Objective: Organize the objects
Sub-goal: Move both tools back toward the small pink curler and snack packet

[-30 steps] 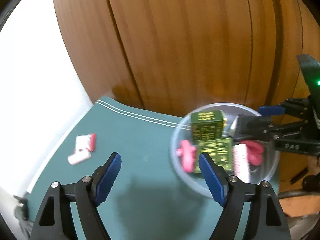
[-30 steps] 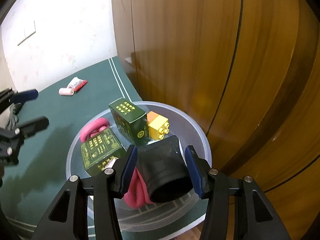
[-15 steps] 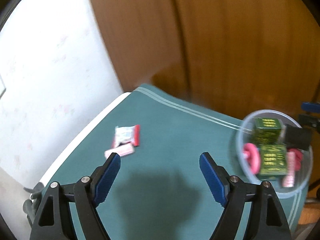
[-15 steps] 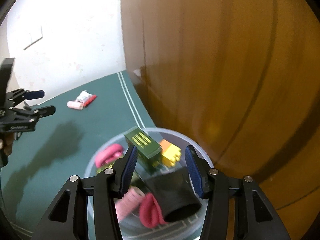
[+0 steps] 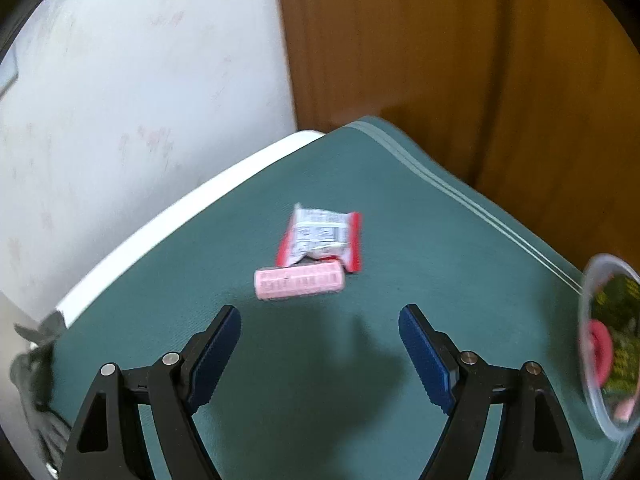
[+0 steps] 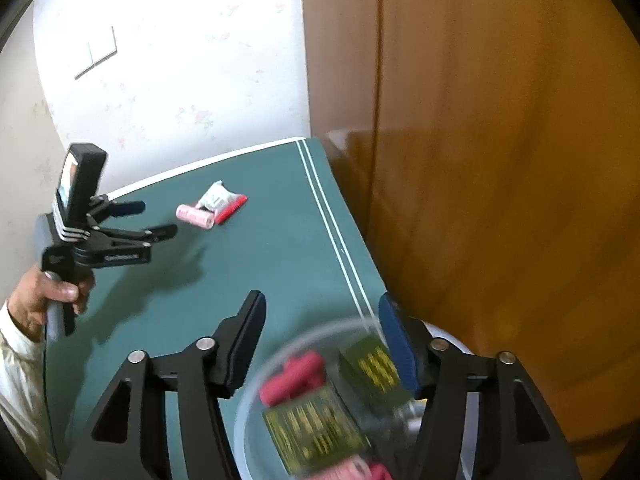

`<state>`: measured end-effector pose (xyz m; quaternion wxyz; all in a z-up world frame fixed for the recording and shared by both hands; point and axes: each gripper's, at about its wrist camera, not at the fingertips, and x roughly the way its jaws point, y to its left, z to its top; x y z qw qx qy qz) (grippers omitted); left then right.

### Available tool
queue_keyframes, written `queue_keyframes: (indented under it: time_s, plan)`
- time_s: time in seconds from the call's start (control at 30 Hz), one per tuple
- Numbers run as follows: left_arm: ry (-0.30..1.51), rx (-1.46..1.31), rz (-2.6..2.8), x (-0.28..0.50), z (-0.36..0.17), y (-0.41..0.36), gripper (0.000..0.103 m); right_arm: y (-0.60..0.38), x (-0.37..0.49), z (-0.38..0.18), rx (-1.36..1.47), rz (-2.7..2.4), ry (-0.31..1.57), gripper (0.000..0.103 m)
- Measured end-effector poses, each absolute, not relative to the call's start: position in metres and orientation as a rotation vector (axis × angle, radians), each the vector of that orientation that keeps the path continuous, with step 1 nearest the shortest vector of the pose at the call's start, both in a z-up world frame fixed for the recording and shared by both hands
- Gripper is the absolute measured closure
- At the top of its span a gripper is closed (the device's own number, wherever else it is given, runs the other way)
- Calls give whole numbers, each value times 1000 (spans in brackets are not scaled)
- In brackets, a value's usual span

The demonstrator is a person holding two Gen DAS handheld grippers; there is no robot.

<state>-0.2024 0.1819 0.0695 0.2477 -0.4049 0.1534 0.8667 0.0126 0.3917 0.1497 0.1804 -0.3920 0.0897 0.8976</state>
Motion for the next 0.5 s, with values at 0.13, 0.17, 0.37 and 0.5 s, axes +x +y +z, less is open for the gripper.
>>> queue_keyframes:
  time_s: [0.13,0.17,0.37,0.5]
  plan:
    - [302,-1185,2382,-227,48,176,19,392,-21,145,-1160,2556,265,41]
    - [279,-1200,2387,-231,43,175,19,392,-29,143,-1182,2562,283,41]
    - [219,-1215,2440,-246,25,182,19,395,-73,128,-1287,2578,348,40]
    - [214,-1209,2464,-252,18,192,19,400,-96,119,-1325,2583,381,40]
